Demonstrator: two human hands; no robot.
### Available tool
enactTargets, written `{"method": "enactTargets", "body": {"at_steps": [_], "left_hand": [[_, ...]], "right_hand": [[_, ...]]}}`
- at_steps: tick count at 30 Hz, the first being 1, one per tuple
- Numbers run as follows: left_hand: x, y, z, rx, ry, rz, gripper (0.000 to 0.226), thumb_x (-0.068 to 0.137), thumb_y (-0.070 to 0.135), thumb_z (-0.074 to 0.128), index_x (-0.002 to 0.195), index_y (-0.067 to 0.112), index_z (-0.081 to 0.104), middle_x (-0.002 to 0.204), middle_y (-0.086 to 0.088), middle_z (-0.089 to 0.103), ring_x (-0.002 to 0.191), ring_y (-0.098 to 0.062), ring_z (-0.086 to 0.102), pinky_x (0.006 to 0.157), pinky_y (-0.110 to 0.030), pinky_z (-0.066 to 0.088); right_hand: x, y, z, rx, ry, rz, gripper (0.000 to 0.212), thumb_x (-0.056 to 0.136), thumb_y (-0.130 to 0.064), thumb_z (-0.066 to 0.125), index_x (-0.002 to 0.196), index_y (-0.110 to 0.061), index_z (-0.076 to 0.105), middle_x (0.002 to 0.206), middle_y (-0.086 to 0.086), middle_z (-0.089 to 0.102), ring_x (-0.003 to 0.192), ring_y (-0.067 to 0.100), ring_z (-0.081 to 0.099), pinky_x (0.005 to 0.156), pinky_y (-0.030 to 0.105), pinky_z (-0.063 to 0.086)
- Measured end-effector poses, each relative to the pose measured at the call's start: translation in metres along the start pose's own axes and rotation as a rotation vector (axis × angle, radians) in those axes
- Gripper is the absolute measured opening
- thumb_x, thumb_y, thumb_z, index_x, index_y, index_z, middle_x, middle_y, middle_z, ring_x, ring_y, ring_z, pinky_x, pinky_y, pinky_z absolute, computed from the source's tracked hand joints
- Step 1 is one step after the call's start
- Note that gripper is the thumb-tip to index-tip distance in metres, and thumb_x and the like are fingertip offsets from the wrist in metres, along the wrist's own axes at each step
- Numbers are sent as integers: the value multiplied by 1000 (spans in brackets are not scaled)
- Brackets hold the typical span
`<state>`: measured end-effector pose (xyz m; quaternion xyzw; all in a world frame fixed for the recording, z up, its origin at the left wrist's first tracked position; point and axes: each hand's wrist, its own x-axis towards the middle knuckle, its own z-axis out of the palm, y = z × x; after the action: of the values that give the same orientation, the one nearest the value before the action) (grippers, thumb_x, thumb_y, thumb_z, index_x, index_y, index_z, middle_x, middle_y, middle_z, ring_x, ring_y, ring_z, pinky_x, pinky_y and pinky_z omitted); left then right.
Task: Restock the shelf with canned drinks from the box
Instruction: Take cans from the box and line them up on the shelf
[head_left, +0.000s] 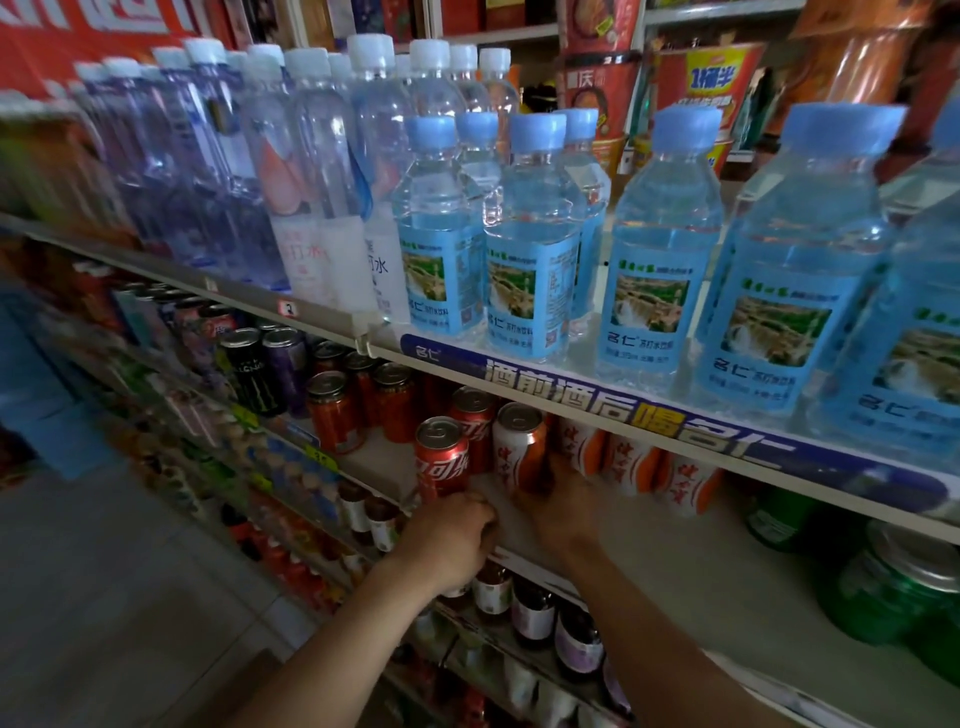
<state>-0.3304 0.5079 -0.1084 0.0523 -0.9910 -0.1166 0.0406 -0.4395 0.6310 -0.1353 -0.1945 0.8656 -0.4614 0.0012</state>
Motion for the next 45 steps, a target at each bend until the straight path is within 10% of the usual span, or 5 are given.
{"method": "enactTargets", "body": {"at_steps": [21, 26, 33, 37, 45], "left_hand": [[-11, -2, 5, -64, 62, 54, 34, 95, 34, 40, 102, 19, 70, 105, 4, 67, 96, -18, 63, 78, -36, 52], [-37, -7, 9, -235, 177, 110, 26, 96, 20, 53, 117, 25, 67, 117, 11, 64, 106, -4, 58, 88, -15, 46], [-72, -41, 16, -408, 398, 64, 24, 94, 18, 58, 116, 16, 67, 117, 2, 65, 111, -11, 59, 93, -20, 49], [-131, -112, 62, -460, 332, -313, 20, 93, 32, 56, 103, 21, 69, 95, 4, 71, 86, -9, 67, 71, -17, 48], [-303, -252, 204, -502, -162, -1087, 46, 78, 53, 37, 81, 16, 65, 89, -8, 68, 91, -29, 64, 71, -30, 44]], "right_hand": [[3, -6, -2, -65, -73, 70, 41, 77, -35, 78, 108, -9, 68, 111, 8, 70, 104, 25, 65, 86, 33, 51], [-32, -14, -21, -96, -94, 71, 56, 82, -36, 76, 130, -11, 58, 118, 4, 64, 103, 17, 62, 76, 20, 41], [-79, -52, -12, 26, 182, -433, 12, 88, -16, 73, 99, -12, 72, 94, -2, 70, 81, 13, 66, 72, 31, 54], [-115, -76, 51, 130, -240, -565, 10, 90, -25, 69, 93, -16, 72, 87, -11, 68, 77, 0, 63, 71, 15, 48], [-172, -19, 265, -23, -994, -74, 11, 86, -18, 72, 92, -24, 65, 74, -5, 67, 64, 3, 61, 62, 16, 47]]}}
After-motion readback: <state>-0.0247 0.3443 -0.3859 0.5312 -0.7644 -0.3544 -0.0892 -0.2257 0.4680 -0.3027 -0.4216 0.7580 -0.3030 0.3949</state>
